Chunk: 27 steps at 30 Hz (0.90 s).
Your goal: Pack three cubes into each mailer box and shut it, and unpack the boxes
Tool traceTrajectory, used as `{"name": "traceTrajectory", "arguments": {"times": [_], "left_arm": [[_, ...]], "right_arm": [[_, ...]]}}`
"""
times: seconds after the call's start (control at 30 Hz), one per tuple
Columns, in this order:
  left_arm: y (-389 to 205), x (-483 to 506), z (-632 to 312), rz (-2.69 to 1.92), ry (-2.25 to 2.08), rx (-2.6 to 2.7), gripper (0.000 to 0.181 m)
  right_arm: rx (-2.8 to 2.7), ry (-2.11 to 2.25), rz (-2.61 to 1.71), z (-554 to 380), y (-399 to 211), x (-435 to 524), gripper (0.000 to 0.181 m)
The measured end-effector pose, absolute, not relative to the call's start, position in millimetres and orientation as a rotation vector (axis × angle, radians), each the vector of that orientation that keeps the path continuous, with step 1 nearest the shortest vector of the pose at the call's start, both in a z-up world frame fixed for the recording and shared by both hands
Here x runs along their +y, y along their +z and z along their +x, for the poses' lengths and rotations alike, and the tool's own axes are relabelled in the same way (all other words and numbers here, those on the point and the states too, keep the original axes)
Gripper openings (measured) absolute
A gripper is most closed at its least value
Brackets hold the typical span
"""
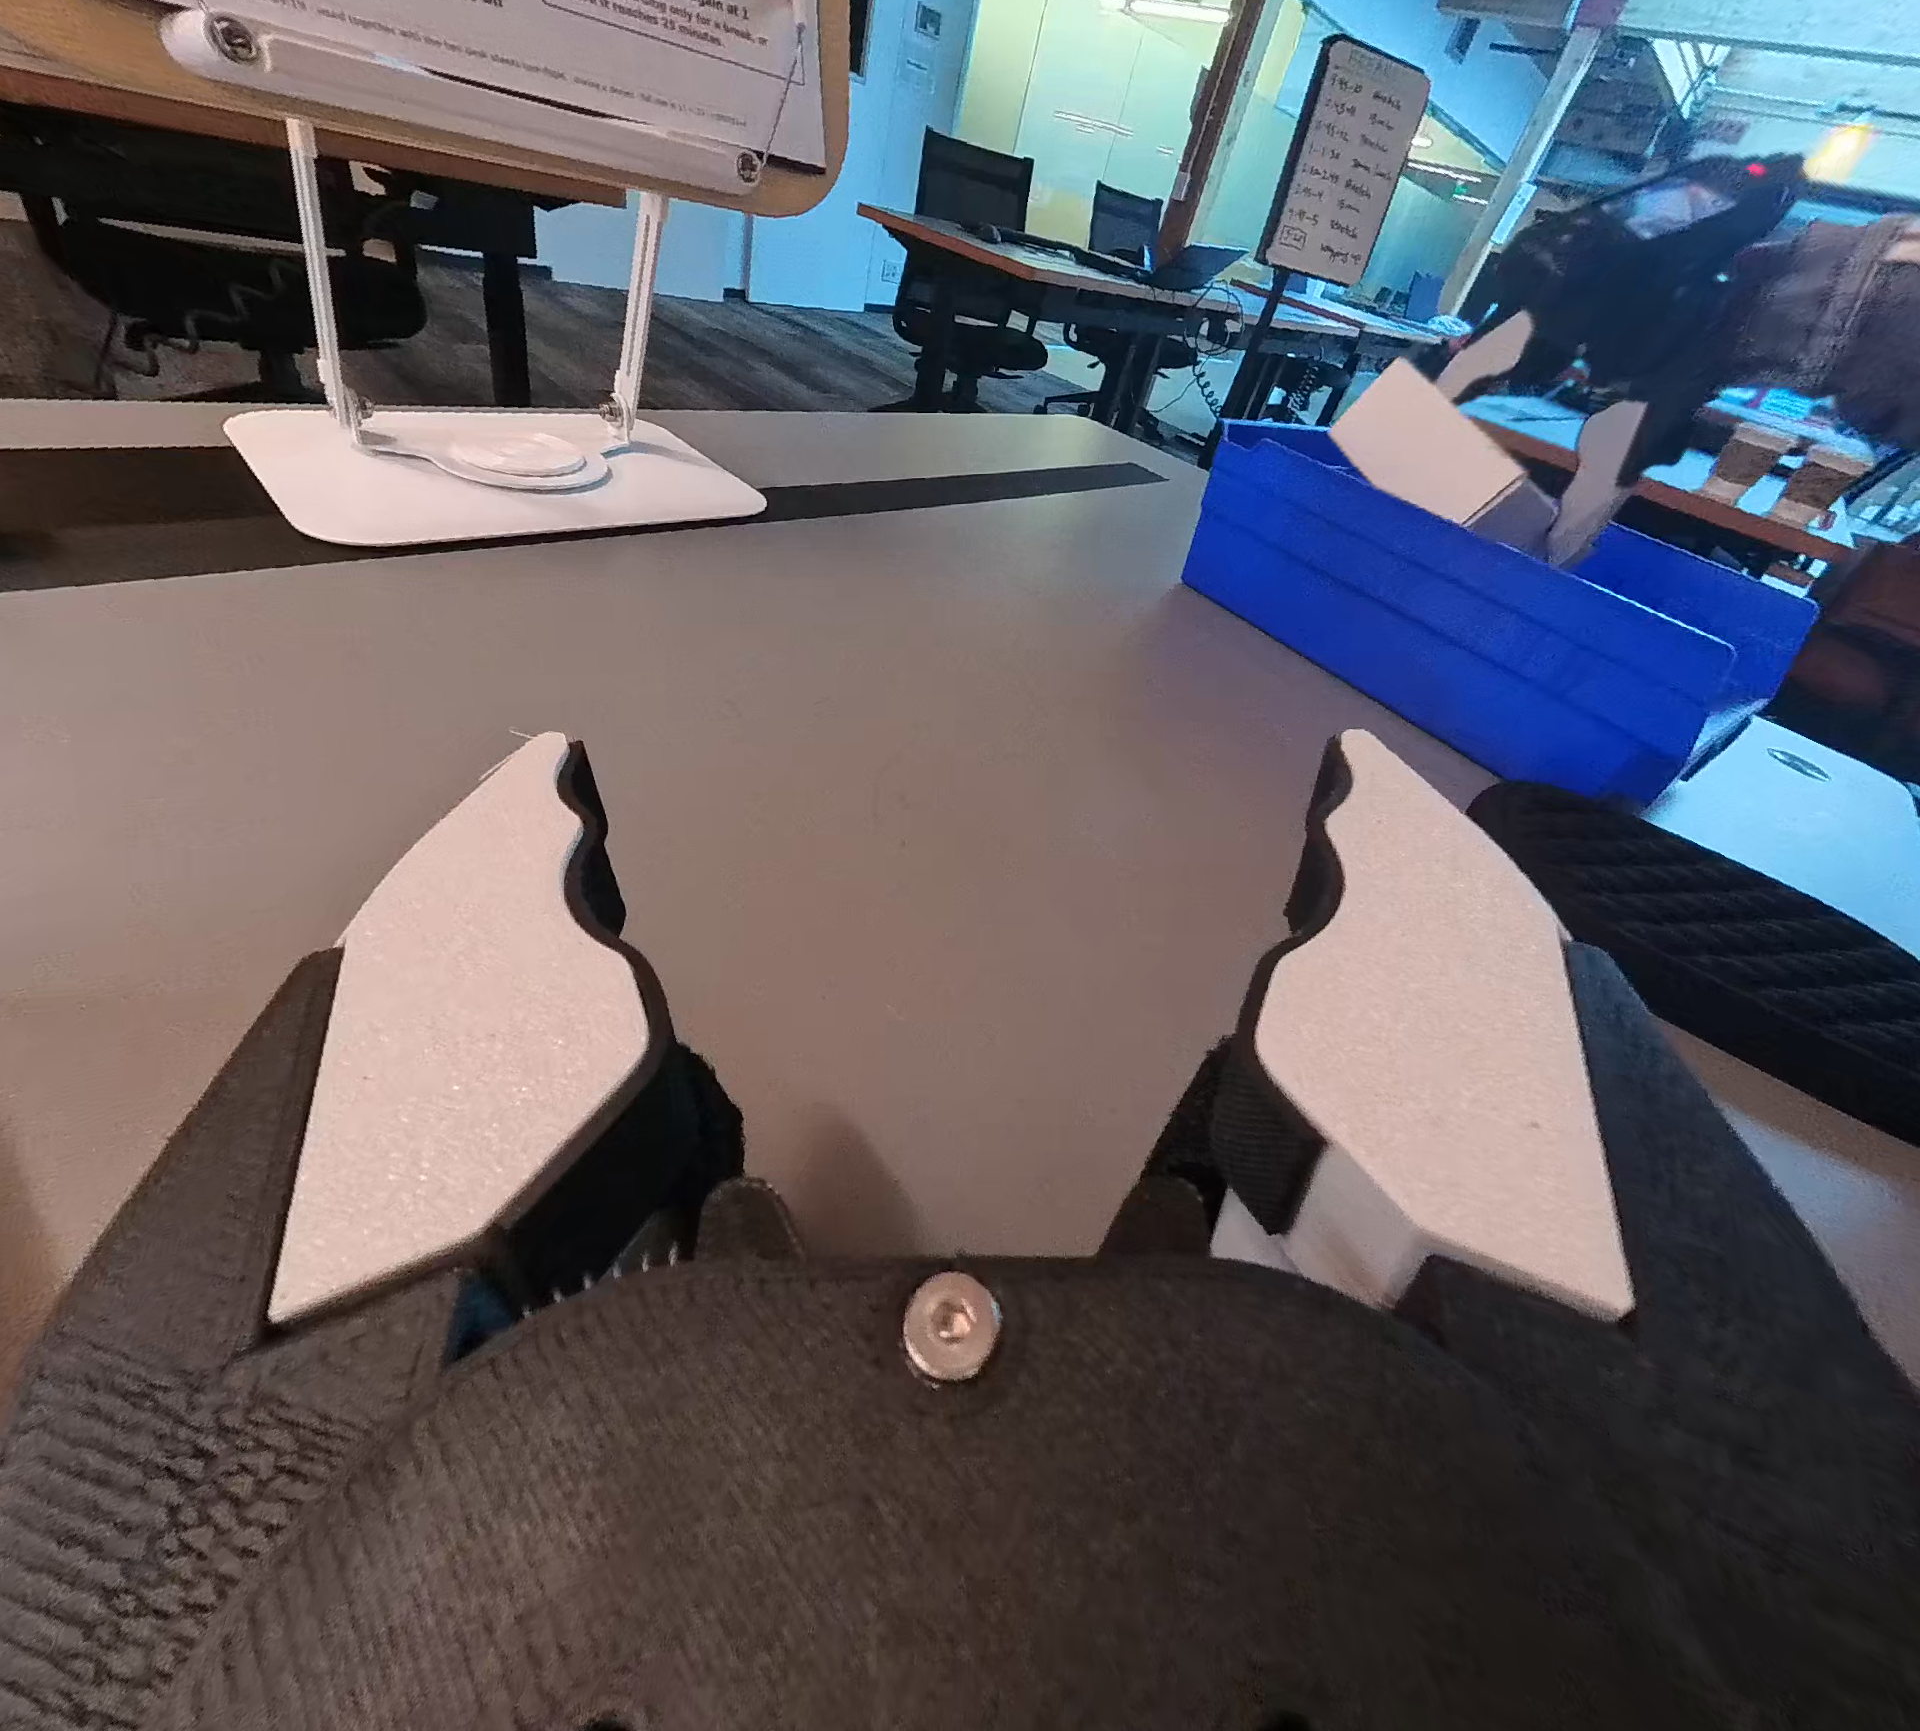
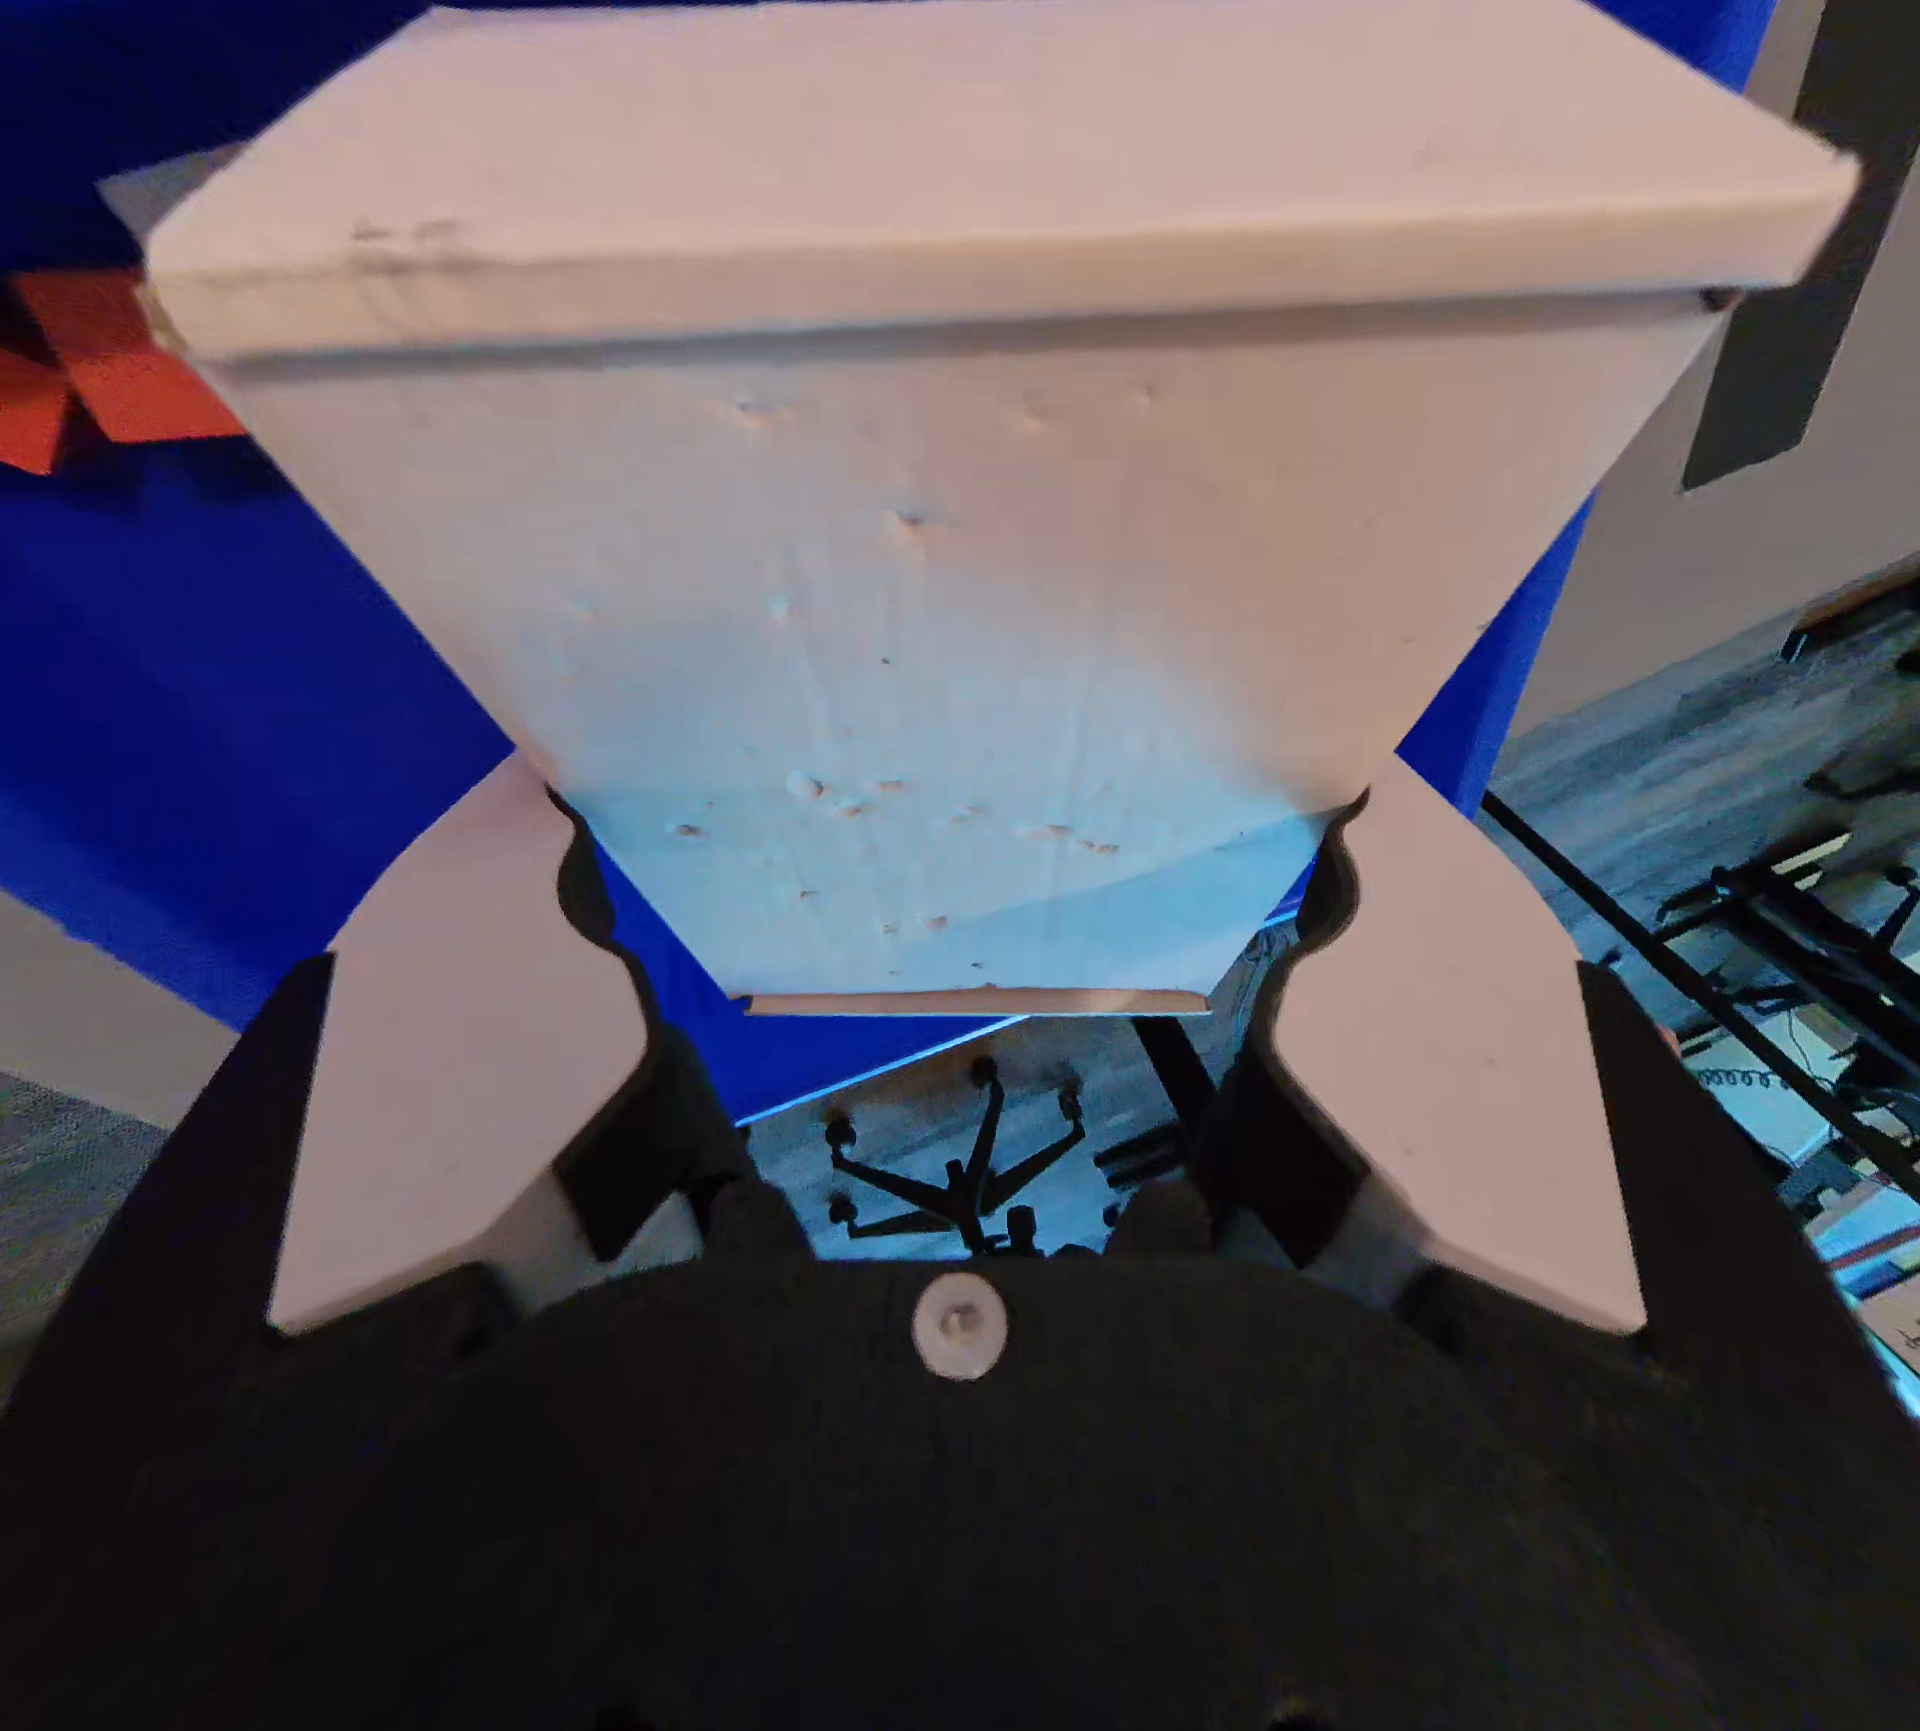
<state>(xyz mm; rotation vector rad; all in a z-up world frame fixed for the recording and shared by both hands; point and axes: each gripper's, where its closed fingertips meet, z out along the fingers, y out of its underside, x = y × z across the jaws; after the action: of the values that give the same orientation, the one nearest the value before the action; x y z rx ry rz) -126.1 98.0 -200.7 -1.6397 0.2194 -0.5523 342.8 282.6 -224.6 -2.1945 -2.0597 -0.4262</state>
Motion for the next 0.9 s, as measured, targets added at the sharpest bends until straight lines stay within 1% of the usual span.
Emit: {"name": "traceTrajectory", "arguments": {"times": [0.7, 0.9], "left_arm": [[-201.2, 98.0, -125.4, -1.642, -0.561, 0.224, 0.123], [-200.9, 97.7, -125.0, -1.640, -0.559, 0.229, 0.123]], "right_arm": [[-2.254, -0.614, -2.172, 340.0, -281.0, 305.4, 0.131], [-2.230, -0.627, -2.160, 338.7, -279.9, 308.1, 0.132]]}}
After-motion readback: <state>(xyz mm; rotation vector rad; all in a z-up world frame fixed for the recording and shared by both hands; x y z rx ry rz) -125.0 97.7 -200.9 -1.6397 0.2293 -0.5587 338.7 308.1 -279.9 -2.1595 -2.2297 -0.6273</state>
